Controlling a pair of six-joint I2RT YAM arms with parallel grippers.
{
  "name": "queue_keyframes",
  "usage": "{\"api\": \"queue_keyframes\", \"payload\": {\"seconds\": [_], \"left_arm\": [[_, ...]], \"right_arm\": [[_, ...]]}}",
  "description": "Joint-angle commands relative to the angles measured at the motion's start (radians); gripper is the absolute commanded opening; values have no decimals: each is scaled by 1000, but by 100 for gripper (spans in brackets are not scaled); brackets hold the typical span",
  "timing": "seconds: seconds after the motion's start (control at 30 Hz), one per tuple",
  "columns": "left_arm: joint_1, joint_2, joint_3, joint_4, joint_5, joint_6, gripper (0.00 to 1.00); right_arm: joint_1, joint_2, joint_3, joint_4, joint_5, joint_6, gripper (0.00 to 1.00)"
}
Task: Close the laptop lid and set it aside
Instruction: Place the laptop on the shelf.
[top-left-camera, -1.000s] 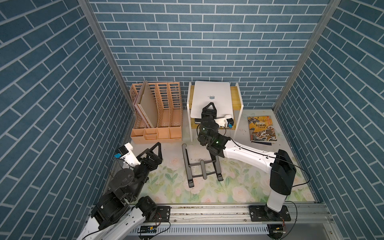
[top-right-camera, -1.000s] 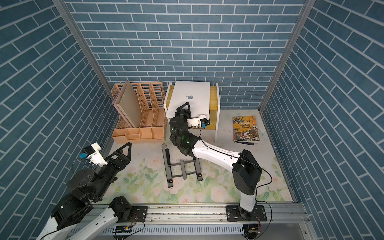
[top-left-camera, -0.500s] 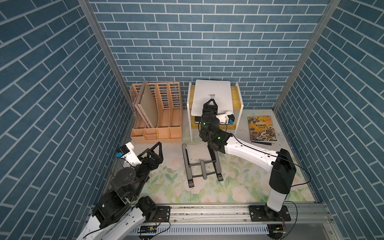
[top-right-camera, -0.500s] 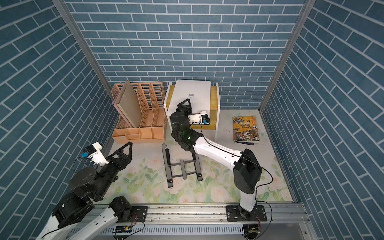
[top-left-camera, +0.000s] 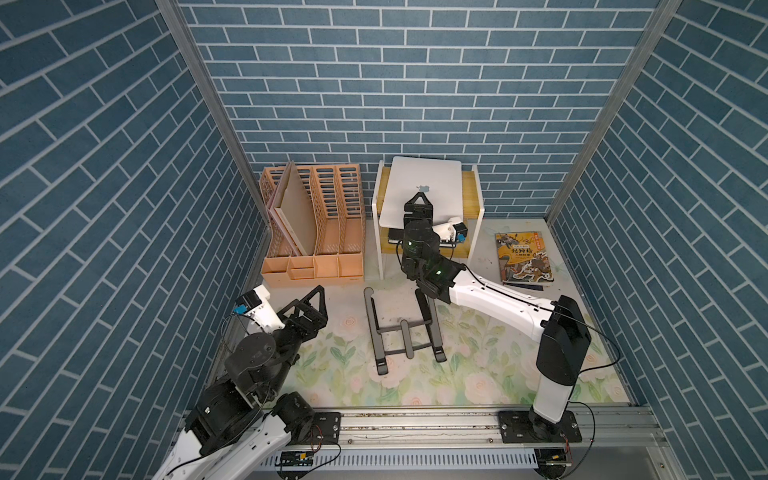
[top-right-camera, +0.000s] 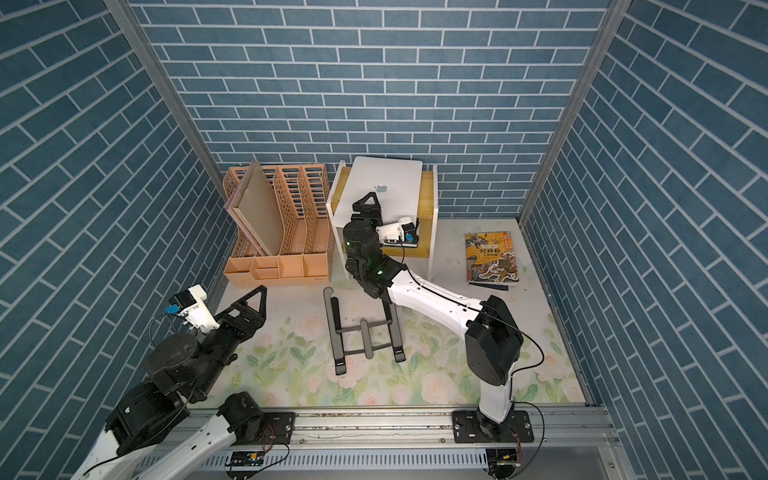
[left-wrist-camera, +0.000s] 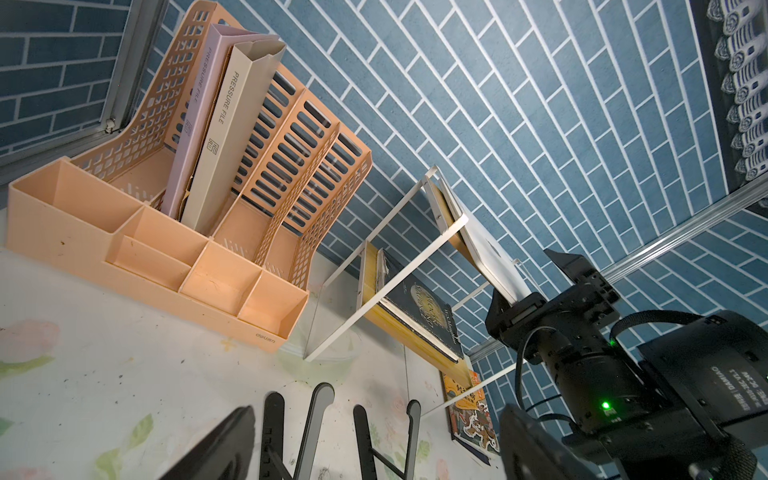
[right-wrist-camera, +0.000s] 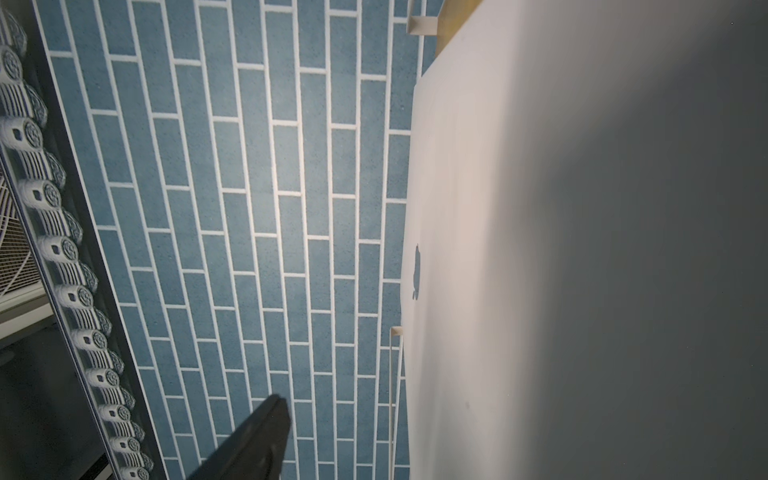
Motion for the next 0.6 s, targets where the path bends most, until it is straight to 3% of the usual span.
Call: {"api": "queue_keyframes", "payload": {"seconds": [0.0,0.3,0.57], "left_arm": [[2,1,13,-20,-7,-4,95],[2,15,17,-22,-7,-5,95],[2,34,9,-13,-19,6,100]], "right_arm": [[-36,16,-11,14,-35,-41,86],[-36,-56,-106,28,-68,-121,99],[-35,-194,-273,19,-152,-191,100]]}}
